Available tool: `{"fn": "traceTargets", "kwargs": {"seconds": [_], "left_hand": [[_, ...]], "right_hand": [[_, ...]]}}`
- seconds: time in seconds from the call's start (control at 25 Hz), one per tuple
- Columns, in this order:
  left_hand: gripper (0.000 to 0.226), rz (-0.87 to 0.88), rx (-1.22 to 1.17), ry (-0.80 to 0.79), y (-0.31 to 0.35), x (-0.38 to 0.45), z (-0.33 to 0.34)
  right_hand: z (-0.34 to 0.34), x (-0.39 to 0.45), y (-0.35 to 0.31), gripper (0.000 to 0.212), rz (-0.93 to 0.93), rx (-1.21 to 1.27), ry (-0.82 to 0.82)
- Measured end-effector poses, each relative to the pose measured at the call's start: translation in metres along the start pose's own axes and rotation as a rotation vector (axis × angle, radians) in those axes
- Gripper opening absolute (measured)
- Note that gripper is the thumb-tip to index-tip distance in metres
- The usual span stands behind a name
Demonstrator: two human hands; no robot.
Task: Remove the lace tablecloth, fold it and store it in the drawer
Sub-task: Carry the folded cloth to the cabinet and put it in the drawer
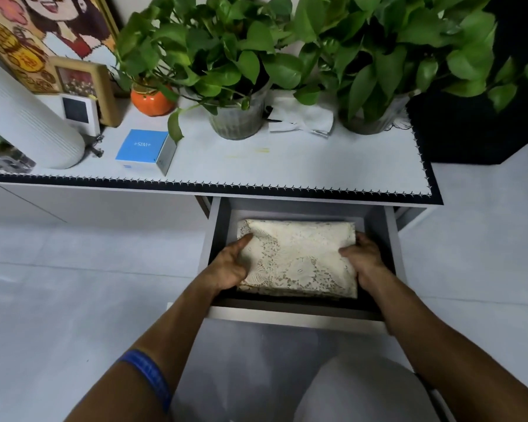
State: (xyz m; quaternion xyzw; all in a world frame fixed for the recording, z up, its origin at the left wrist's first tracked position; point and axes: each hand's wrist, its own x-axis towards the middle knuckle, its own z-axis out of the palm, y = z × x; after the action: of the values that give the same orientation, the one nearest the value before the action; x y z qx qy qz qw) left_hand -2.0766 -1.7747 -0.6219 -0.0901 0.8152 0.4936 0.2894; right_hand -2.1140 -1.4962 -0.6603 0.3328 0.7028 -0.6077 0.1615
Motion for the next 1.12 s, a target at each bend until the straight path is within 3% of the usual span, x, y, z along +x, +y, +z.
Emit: {"fn": "traceTargets", "kwargs": {"seconds": [0.12, 0.2, 0.28, 0.4, 0.44, 0.48, 0.56, 0.64, 0.72, 0.76, 0.88, 0.96, 1.04, 1.12], "left_hand": [[0.055, -0.046, -0.151, -0.012, -0.006, 0.008, 0.004], [0.049, -0.021, -0.003, 0.027, -0.015, 0.013, 0.005], [0.050, -0.026, 0.162, 0.045, -0.011, 0.013, 0.008], [0.045, -0.007, 0.593, -0.111, -0.006, -0.009, 0.008], [0.043, -0.034, 0.624, -0.141, -0.004, -0.018, 0.007], [0.044, -0.030, 0.575, -0.149, -0.004, -0.026, 0.005], [0.046, 0.081, 0.370, -0.229, 0.001, -0.046, -0.002], [0.046, 0.143, 0.287, -0.374, 0.007, -0.059, -0.015], [0.047, 0.109, 0.301, -0.480, 0.015, -0.065, -0.024], [0.045, 0.096, 0.328, -0.505, 0.018, -0.064, -0.025], [0.037, 0.146, 0.435, -0.533, 0.030, -0.058, -0.020], [0.032, 0.220, 0.483, -0.456, 0.033, -0.057, -0.018], [0.021, 0.329, 0.480, -0.291, 0.031, -0.053, -0.018], [0.024, 0.438, 0.470, -0.032, 0.024, -0.048, -0.020]], "right_hand": [[0.003, 0.009, 0.005, 0.053, 0.003, -0.031, 0.011], [0.005, 0.008, 0.003, 0.049, -0.089, -0.138, 0.035], [0.002, -0.001, 0.000, 0.054, -0.243, -0.433, 0.026], [0.006, -0.024, 0.003, 0.050, -0.278, -0.937, -0.315], [0.007, -0.033, 0.003, 0.045, -0.246, -1.060, -0.403], [0.006, -0.043, 0.001, 0.039, -0.238, -1.105, -0.431], [0.001, -0.064, -0.006, 0.032, -0.308, -0.930, -0.477], [-0.005, -0.087, -0.016, 0.037, -0.347, -0.821, -0.699], [-0.007, -0.105, -0.018, 0.049, -0.266, -0.971, -0.936], [-0.007, -0.108, -0.015, 0.052, -0.254, -1.036, -0.978], [-0.004, -0.106, -0.012, 0.053, -0.441, -1.152, -0.907], [-0.002, -0.104, -0.015, 0.048, -0.600, -1.196, -0.846], [-0.006, -0.102, -0.022, 0.040, -0.698, -1.135, -0.719], [-0.011, -0.097, -0.026, 0.031, -0.986, -1.188, -0.409]]}}
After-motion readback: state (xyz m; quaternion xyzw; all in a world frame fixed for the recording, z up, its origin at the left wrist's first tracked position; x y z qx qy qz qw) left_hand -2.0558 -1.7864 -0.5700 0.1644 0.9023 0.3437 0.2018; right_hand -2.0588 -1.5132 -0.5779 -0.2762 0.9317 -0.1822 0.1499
